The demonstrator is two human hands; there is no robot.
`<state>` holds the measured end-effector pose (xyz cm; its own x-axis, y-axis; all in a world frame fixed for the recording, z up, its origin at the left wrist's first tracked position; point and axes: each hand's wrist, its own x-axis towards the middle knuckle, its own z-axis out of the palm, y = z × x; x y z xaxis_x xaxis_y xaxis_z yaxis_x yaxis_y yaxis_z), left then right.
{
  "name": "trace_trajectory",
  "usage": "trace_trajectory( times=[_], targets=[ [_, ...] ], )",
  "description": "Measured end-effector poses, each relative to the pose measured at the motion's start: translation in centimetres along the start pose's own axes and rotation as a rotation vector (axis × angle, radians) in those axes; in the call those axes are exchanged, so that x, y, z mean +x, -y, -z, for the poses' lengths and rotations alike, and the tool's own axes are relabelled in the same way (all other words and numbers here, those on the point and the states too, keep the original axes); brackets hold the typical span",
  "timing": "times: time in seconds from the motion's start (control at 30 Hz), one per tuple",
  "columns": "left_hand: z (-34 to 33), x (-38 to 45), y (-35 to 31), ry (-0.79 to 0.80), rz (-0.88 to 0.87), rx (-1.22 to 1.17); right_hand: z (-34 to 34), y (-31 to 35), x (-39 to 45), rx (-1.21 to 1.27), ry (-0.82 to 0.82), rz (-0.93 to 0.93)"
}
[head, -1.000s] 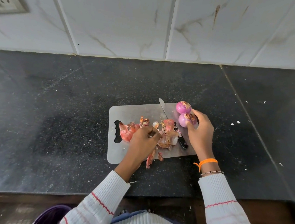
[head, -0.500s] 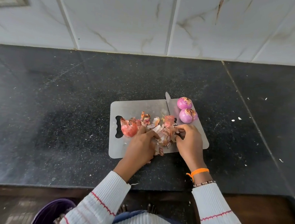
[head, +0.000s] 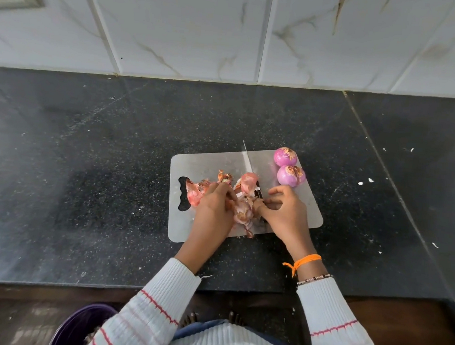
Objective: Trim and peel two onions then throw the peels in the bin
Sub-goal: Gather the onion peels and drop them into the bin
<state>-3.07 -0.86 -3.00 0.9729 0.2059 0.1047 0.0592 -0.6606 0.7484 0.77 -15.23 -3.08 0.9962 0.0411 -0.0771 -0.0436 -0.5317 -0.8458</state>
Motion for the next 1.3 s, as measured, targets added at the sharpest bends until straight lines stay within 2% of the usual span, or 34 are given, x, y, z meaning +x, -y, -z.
trace_trajectory(
  times=[0.13, 0.3, 0.4, 0.6, 0.73, 0.83, 0.93, 1.03, 1.2, 1.3],
  targets=[
    [-0.1, 0.0, -0.1, -0.046, -0.01, -0.038, 1.1, 0.1, 0.1, 0.191, 0.003, -0.119],
    [-1.1, -0.3, 0.0, 0.046, -0.099, 0.034, 2.0, -0.4, -0.4, 0.284, -0.047, -0.142],
    [-1.5, -0.3, 0.2, 0.091, -0.078, 0.105, 2.2, -1.0, -0.9, 0.288, -0.07, -0.143],
    [-1.5, 0.0, 0.7, -0.023, -0.068, 0.098, 1.4, -0.8, -1.3, 0.179, 0.005, -0.117],
    [-1.2, -0.1, 0.8, -0.049, -0.084, 0.099, 1.1, -0.4, -1.4, 0.282, 0.077, -0.159],
    [-0.8, -0.1, 0.7, -0.052, -0.087, 0.083, 1.6, -0.3, -1.2, 0.343, 0.048, -0.179],
    [-0.1, -0.2, 0.5, -0.058, -0.049, 0.074, 2.4, -0.4, -0.8, 0.242, -0.061, -0.135],
    [0.7, -0.2, 0.2, -0.092, -0.015, 0.087, 2.6, -0.8, -0.6, 0.041, -0.146, -0.068],
    [2.9, -0.4, 0.3, -0.125, 0.031, 0.245, 1.5, -1.3, -0.9, -0.2, -0.12, 0.07],
    [4.2, -0.4, 0.5, -0.031, 0.102, 0.329, 1.7, -0.2, -0.7, -0.302, -0.121, 0.192]
  ],
)
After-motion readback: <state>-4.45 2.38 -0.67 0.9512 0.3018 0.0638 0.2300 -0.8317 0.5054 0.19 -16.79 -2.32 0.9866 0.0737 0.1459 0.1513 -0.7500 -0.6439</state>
